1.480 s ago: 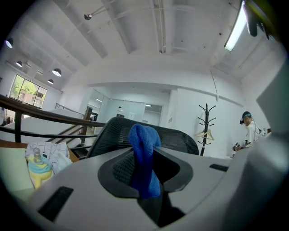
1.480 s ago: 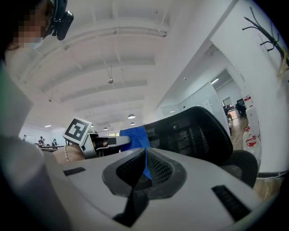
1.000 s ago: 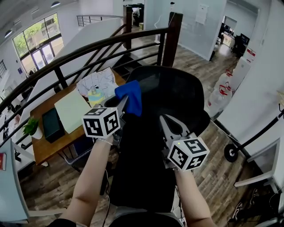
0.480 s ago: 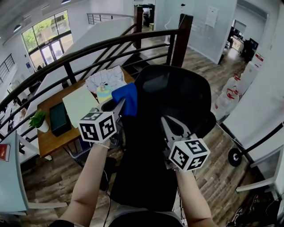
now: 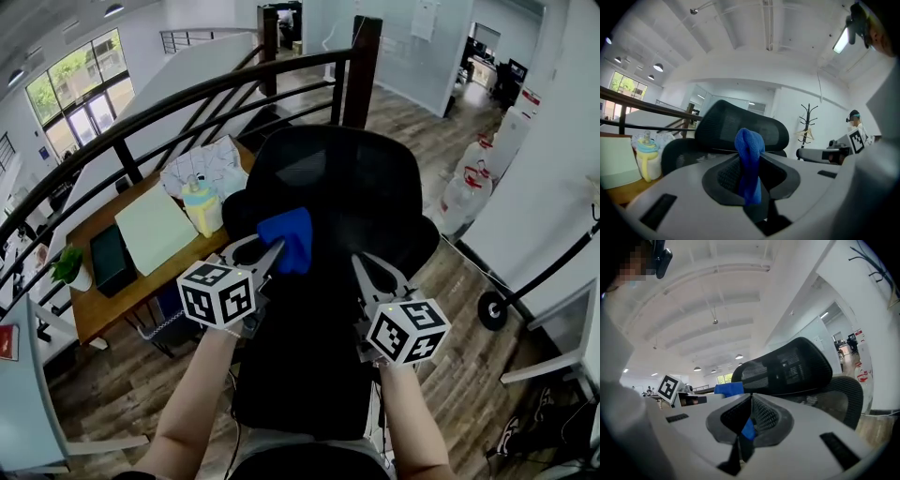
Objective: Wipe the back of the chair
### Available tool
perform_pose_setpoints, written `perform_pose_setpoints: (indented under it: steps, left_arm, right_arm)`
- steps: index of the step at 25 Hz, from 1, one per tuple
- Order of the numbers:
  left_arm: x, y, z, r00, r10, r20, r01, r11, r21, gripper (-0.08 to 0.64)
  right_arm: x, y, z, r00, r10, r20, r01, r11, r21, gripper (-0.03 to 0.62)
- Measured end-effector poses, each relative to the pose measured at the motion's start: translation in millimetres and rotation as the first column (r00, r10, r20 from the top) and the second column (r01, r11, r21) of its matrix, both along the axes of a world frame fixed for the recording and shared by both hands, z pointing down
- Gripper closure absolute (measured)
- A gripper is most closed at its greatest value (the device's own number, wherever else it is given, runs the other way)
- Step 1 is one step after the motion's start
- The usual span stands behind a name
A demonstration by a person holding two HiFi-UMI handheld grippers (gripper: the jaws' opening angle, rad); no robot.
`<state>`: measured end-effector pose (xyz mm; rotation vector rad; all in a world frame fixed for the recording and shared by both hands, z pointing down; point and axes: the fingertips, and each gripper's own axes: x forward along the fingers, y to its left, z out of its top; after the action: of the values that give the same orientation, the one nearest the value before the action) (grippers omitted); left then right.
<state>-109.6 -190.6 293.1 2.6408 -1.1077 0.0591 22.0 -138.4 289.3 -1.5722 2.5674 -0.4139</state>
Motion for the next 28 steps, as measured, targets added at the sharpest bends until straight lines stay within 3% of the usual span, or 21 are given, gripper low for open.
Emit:
perform_pose_setpoints:
  steps: [7, 17, 23, 28]
  left_arm:
    - [85.9, 14.8, 33.2, 0.983, 0.185, 0.010, -0.184, 0.980, -0.071, 0.465]
    - [200.1, 25.3, 58.4, 0.920, 0.391, 0.031, -0.385, 0.916, -0.118, 0.465]
    - [250.7, 30.9, 64.8, 0.882, 0.469, 0.045, -0.461, 0.879, -0.125, 0.465]
    - [277.1, 21.4, 70.9, 0.891, 0.452, 0.054, -0.443, 0.888, -0.127, 0.465]
  right_arm:
    - [56.3, 9.5, 19.9, 0.994, 0.108, 0.004, -0.108, 0.993, -0.045, 0.561]
    - [132.3, 23.7, 38.6, 0.966, 0.260, 0.012, -0.258, 0.962, -0.089, 0.561]
    - [157.2, 26.2, 53.3, 0.954, 0.298, -0.030, -0.299, 0.947, -0.118, 0.561]
    - [178.8, 25.5, 61.5, 0.939, 0.344, -0.016, -0.342, 0.929, -0.137, 0.561]
